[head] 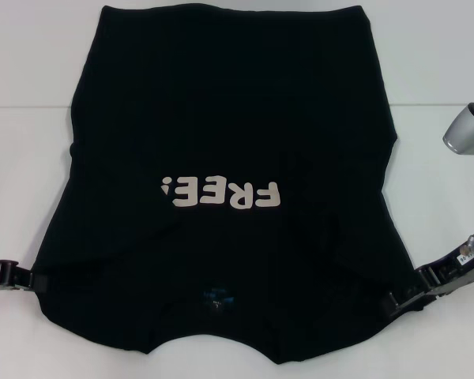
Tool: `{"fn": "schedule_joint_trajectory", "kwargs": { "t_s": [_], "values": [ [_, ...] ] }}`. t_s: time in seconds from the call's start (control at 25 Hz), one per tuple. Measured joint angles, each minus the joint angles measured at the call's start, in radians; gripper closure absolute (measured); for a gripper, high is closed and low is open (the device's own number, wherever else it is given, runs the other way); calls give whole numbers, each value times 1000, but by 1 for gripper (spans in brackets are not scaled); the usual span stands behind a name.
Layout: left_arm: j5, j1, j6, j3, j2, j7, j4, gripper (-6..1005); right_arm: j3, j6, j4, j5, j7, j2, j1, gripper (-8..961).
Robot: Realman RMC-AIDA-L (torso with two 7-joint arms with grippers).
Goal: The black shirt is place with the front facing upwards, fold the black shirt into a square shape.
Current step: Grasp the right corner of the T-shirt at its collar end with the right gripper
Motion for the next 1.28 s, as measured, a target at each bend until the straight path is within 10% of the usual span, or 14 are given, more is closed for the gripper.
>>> {"fn": "schedule_joint_trajectory", "kwargs": {
  "t_s": [0.68, 1.28],
  "values": [
    [0, -6, 0, 3, 0, 0, 0, 973, 5, 14, -14, 5, -11, 23, 26, 159],
    [0, -16, 0, 1, 4, 6, -21, 972, -9, 24, -8, -2, -12, 24, 34, 548]
  ]
}}
